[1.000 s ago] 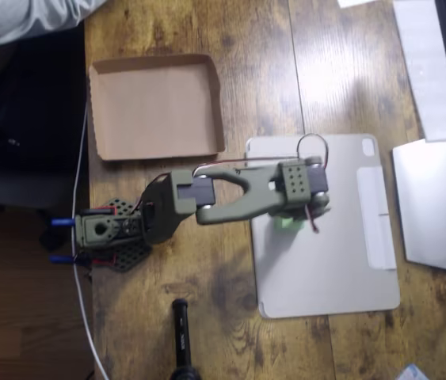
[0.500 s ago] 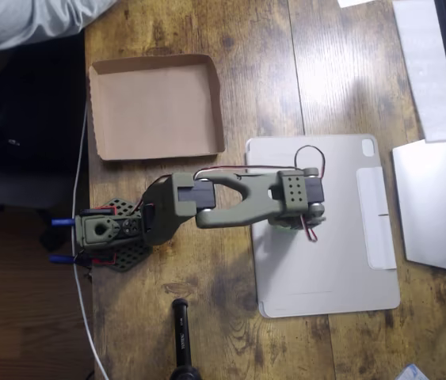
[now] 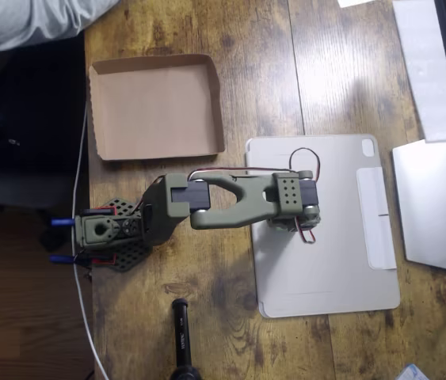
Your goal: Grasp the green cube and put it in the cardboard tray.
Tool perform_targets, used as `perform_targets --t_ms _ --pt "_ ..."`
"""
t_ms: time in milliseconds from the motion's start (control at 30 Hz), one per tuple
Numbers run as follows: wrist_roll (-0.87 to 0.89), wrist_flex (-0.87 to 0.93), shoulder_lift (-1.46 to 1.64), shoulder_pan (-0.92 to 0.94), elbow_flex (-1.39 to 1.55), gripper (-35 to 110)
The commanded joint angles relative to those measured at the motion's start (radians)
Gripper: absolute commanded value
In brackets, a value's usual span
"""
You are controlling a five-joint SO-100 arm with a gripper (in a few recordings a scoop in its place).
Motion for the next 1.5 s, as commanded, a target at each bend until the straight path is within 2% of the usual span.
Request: perform_targets --t_ms 0,200,567,800,933,1233,1333,1467 --pt "-0.003 0.014 0.069 -0.018 0.012 6" --pt "0.061 0.123 0.249 -0.225 0.011 7" --pt "0.175 0.364 0.549 -0.735 0.034 11" --pt "0.250 0.324 0.565 -1.160 0.204 10" --pt "0.273 0.281 0.545 -1.335 0.261 10" --pt "0.256 0.089 0.554 -1.368 0.482 16" --pt "0.259 0.078 0.548 -1.359 0.494 24" --pt "0.242 0.095 0.548 -1.338 0.474 26"
